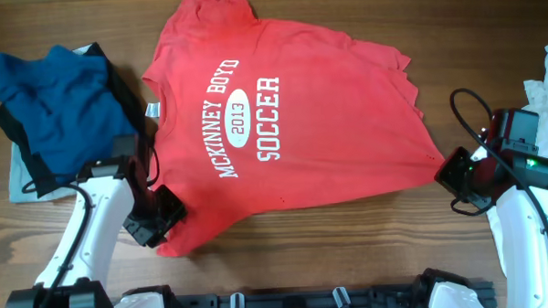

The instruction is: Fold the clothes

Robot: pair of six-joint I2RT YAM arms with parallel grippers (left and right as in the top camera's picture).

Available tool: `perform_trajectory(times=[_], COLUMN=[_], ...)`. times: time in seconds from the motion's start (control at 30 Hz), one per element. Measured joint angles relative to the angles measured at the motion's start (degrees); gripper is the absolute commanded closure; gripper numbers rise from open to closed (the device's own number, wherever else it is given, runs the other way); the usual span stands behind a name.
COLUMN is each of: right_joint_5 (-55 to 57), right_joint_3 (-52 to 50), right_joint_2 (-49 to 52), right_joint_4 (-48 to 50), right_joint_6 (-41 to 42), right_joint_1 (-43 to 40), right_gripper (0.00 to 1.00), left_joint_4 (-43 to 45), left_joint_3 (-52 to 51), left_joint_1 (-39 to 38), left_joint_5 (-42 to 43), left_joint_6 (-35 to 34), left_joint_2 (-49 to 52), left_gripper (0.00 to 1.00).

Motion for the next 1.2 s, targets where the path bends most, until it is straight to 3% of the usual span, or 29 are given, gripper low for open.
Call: perform_trajectory(times=[0.03,0.13,0.2,0.3,0.8,0.87,0.97,1.2], right_joint_5=[0.00,0.02,0.00,0.00,0.00,0.00,0.00,0.02], right_joint_3=[0.00,0.00,0.00,0.00,0.00,0.00,0.00,0.00], right_joint_2=[0.00,0.02,0.02,0.02,0.02,0.02,0.02,0.02], right_joint_4=[-0.04,-0.02,-0.02,-0.02,-0.04,-0.04,-0.04,-0.04], right_joint_6=[-0.02,-0.22,-0.42,-0.46,-1.09,-1.09,-1.09,-1.11], right_joint_1=[0.00,0.00,0.00,0.00,0.00,0.00,0.00,0.00], right_gripper=[0.96,0.96,0.96,0.96,0.96,0.96,0.96,0.96], left_joint_4=[1.27,3.13,3.74,4.63,5.31,6.10,6.47,6.60], left_joint_3=[-0.94,-3.32,-4.00,-4.11,-4.94,-5.84,-6.54,-6.62], left_joint_1=[0.00,0.00,0.00,0.00,0.00,0.00,0.00,0.00], left_joint_5=[0.04,0.35,0.39,0.39,0.09,-0.07,-0.11,-0.31], left_joint_6=[0.02,-0.04,-0.15,-0.15,-0.39,-0.46,-0.79,-1.18], left_joint_2=[0.00,0.00,0.00,0.00,0.00,0.00,0.00,0.00], left_gripper=[0.66,0.70,0.70,0.61,0.61,0.69,0.95,0.96])
